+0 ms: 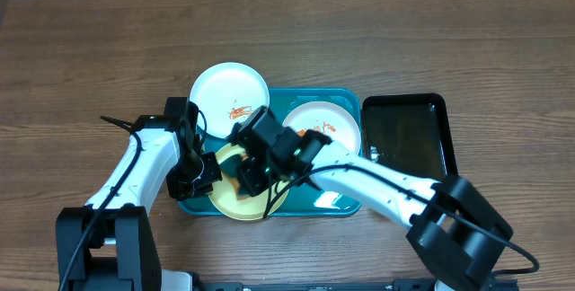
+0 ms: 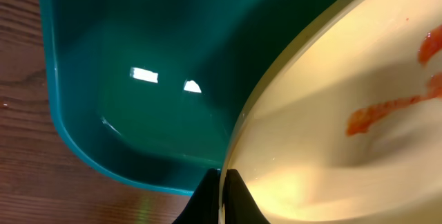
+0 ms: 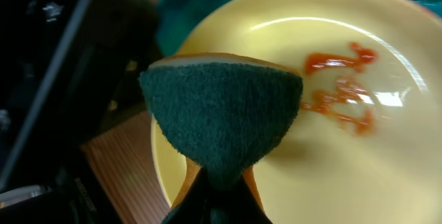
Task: Clean dirty plates on tray and stack at the side
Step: 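Carry the sponge with the right gripper onto the yellow plate, then scrub the yellow plate surface with the sponge in the right gripper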
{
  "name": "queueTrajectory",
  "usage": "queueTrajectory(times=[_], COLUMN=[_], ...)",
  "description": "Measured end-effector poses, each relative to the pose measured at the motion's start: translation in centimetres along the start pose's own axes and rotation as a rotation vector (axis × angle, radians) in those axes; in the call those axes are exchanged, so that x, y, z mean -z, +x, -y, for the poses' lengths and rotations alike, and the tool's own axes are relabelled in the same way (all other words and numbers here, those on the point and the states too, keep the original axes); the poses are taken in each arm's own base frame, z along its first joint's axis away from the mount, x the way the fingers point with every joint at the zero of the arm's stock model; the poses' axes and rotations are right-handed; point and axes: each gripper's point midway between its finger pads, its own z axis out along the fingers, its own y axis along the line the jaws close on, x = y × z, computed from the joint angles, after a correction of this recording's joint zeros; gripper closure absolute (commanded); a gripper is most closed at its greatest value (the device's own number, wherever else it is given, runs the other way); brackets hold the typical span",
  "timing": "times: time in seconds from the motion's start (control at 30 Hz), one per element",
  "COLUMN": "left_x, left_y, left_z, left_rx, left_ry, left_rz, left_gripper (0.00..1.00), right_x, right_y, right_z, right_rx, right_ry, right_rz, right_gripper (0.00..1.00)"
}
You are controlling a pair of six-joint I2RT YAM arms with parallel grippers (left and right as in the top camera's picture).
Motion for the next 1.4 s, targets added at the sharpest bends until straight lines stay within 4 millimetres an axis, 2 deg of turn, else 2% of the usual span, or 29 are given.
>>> queueTrajectory(times=[0.07, 0.13, 0.3, 0.43, 0.53, 0.63, 0.8, 1.03, 1.13, 1.27, 1.4], left_x=[0.0, 0.0, 0.0, 0.0, 0.0, 0.0, 0.0, 0.0, 0.0, 0.0, 0.0], left_y=[0.0, 0.0, 0.1, 0.1, 0.2, 0.2, 0.2, 0.2, 0.3, 0.3, 0.6], left_z=[0.0, 0.1, 0.2, 0.2, 0.2, 0.2, 0.2, 0.2, 0.3, 0.4, 0.5], left_rx=[0.0, 0.0, 0.0, 0.0, 0.001, 0.001, 0.001, 0.001, 0.001, 0.0, -0.003], left_ry=[0.002, 0.003, 0.009, 0.011, 0.011, 0.011, 0.011, 0.014, 0.017, 0.025, 0.024], left_rz=[-0.001, -0.002, -0.003, -0.007, -0.009, -0.009, -0.009, -0.012, -0.014, -0.015, -0.025], left_gripper=[0.96, 0.96, 0.96, 0.96, 0.96, 0.96, 0.96, 0.96, 0.96, 0.96, 0.96], right_x=[-0.6, -1.0, -3.4, -3.5, -3.5, -3.6, -5.1, -4.6, -3.9, -3.0, -2.4], right_y=[0.0, -0.2, 0.5, -1.4, -2.0, -2.0, -1.2, -2.2, -2.5, -1.4, 1.2], right_z=[-0.7, -0.6, 1.3, 1.2, 1.2, 1.2, 2.3, 4.7, 6.8, 8.9, 8.5], right_rx=[0.006, 0.002, -0.028, -0.004, -0.005, -0.023, -0.054, -0.153, -0.218, -0.293, -0.339], right_ry=[0.005, 0.01, 0.054, 0.057, 0.06, 0.06, 0.081, 0.175, 0.215, 0.254, 0.246], right_rz=[0.011, 0.02, -0.008, 0.072, 0.098, 0.098, 0.069, 0.123, 0.133, 0.077, -0.052], right_gripper=[0.96, 0.96, 0.96, 0.96, 0.96, 0.96, 0.96, 0.96, 0.96, 0.96, 0.96])
